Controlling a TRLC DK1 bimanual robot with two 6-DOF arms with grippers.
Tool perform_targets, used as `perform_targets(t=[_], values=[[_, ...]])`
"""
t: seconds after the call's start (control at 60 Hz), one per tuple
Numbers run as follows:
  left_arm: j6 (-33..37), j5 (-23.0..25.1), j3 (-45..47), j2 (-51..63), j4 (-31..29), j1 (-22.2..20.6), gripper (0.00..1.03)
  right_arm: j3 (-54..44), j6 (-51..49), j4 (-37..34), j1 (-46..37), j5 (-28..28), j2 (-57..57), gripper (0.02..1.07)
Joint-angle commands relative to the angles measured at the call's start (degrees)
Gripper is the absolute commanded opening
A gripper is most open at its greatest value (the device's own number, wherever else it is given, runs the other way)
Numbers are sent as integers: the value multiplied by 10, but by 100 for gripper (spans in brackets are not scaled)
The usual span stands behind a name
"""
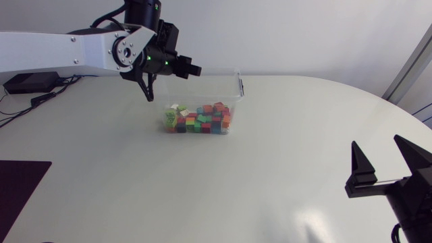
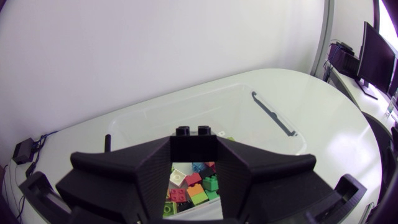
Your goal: Place the duplo bricks in the container
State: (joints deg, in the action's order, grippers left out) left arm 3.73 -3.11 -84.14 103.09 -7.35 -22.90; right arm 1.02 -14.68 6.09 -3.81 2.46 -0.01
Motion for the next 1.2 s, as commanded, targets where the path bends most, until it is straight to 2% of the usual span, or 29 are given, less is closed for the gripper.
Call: perform_targets(t=[0.0,0.05,0.117,0.2,0.233,0.367,0.617,0.867,1.083,1.183], values=[[7,7,-13,36,19,7,10,-13,-7,-3,20,-14,-4,102],[8,7,-23,52,20,9,12,-13,-11,-9,26,-16,-4,102],[8,7,-28,63,28,11,27,-13,-13,-19,31,-16,-4,102],[14,6,-31,77,45,11,84,-13,-17,-32,37,-16,-3,102],[15,6,-31,80,55,12,99,-13,-21,-37,43,-16,-3,102],[25,6,-32,84,80,10,100,-13,-36,-39,51,-24,-3,102],[44,1,-18,39,73,9,99,-13,-67,-45,50,-28,-3,102],[55,-1,55,-75,81,34,99,-11,-68,-62,49,-24,-3,102],[73,-13,157,-177,139,56,99,-11,-52,-64,51,-21,-3,102],[81,-13,187,-209,143,65,99,-11,-52,-64,54,-21,-3,102]])
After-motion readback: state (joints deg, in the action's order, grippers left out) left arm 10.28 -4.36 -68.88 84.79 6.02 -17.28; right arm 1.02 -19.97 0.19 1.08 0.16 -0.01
